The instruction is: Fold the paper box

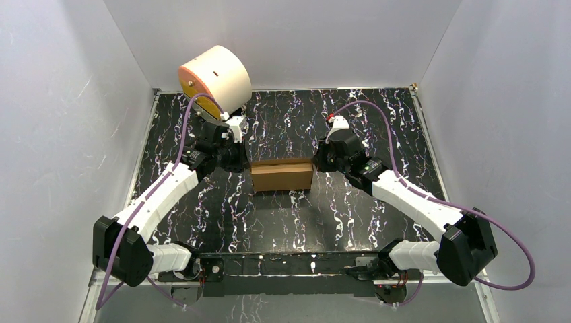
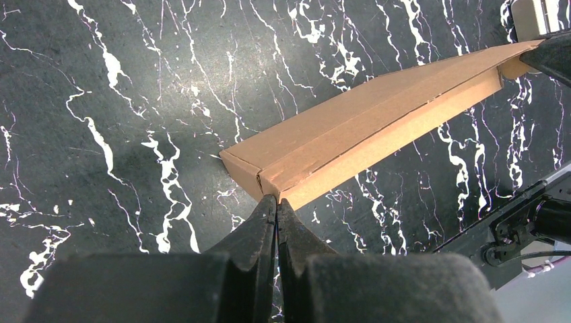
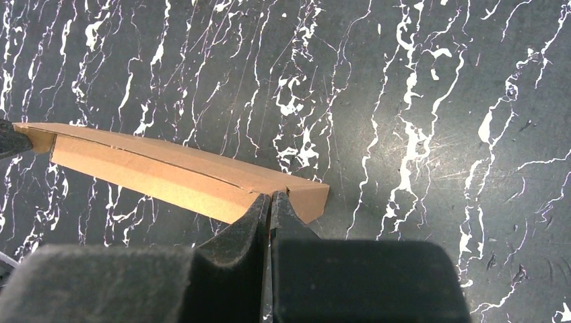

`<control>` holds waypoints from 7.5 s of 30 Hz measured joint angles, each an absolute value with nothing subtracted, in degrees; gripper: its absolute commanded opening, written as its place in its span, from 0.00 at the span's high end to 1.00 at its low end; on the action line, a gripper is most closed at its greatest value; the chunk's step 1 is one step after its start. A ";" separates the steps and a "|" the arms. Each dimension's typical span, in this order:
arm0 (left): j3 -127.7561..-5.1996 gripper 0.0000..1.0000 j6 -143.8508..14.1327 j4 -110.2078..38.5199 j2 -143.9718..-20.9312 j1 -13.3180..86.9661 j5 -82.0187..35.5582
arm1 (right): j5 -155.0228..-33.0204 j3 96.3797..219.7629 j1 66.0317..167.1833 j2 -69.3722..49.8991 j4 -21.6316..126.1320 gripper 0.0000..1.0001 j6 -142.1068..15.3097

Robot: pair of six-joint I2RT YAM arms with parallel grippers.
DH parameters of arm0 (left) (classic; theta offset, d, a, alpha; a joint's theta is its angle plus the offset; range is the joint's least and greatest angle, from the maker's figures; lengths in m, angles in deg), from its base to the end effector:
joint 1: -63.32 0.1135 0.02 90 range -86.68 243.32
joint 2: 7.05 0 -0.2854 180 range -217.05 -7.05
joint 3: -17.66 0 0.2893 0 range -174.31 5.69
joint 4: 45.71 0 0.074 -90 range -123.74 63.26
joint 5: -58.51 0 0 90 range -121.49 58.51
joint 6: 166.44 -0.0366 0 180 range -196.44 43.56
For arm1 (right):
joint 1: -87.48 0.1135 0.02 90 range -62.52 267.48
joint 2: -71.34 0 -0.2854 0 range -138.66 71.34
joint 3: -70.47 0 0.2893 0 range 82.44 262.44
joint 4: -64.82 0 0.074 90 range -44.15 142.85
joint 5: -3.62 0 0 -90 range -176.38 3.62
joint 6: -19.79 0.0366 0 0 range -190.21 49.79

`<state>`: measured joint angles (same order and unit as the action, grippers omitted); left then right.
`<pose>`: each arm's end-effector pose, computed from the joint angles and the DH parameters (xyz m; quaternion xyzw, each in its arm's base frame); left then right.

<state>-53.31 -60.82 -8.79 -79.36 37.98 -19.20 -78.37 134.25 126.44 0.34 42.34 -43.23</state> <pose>0.2756 -0.1392 0.3107 0.1223 0.8874 -0.2420 0.3727 0.2441 0.1909 0.2924 -0.0551 0.8616 0.2220 0.4532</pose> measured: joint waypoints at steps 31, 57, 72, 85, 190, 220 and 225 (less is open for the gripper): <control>-52.87 1.00 -60.58 -7.89 -78.68 37.87 -19.35 | -76.23 131.47 127.36 0.25 48.03 0.96 -43.93; -51.50 1.00 -45.78 -11.22 -78.18 37.87 -21.47 | -73.34 130.25 128.23 0.49 49.91 0.96 -44.96; -45.77 1.00 -47.71 -16.00 -74.70 37.17 -22.87 | -73.52 127.41 128.87 1.83 53.53 0.97 -45.42; -39.61 1.00 -49.59 -21.71 -70.92 35.71 -24.03 | -74.13 117.99 129.43 5.15 66.69 0.97 -49.66; -12.74 0.73 -7.19 -42.52 -50.90 35.31 -30.56 | -72.69 110.62 130.22 -3.50 91.87 0.47 -45.88; -7.30 0.95 -7.14 -56.96 -53.66 35.84 -29.71 | -112.18 114.64 111.25 1.50 77.21 0.22 -38.36; -8.20 0.95 -7.99 -56.48 -54.62 35.84 -29.25 | -116.97 112.44 108.26 1.59 80.20 0.28 -34.38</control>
